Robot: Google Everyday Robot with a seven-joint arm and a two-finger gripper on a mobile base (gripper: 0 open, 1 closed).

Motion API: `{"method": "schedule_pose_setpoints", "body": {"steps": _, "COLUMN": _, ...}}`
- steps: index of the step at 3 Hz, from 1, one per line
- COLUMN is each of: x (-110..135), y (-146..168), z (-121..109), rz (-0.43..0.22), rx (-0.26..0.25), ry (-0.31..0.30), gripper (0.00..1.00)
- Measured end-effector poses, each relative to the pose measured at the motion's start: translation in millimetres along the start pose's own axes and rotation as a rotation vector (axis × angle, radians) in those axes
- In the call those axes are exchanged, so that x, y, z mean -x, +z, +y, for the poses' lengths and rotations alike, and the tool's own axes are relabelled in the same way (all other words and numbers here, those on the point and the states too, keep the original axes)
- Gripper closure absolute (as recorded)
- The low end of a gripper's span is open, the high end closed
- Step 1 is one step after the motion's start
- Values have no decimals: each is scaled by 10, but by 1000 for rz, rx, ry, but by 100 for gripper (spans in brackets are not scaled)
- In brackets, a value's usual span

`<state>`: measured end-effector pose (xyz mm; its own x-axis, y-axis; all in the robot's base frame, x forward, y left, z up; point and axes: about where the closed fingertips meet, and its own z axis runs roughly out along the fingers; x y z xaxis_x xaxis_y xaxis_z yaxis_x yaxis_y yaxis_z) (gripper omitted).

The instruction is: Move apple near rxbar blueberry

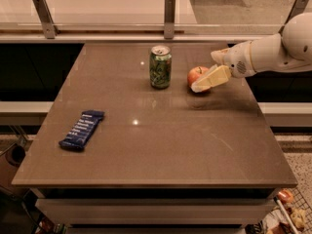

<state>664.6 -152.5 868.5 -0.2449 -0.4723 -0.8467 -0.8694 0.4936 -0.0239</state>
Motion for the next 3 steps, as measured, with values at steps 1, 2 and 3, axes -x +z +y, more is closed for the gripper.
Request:
{"method": "schedule_pose_setpoints", "body": {"steps": 1, "x": -55, "y": 52, "z": -16, "rz": 30, "rx": 7, "ry": 25, "gripper": 0}}
{"method": "schedule_pose_setpoints", "body": {"steps": 2, "x": -138, "y": 51, "z": -24, "rz": 53, "rx": 0, "ry": 54, "gripper": 0}}
{"method": "schedule_pose_setpoints", "body": {"steps": 3, "x": -224, "y": 41, "z": -35, "rz": 64, "rx": -4, "ry": 81, "gripper": 0}}
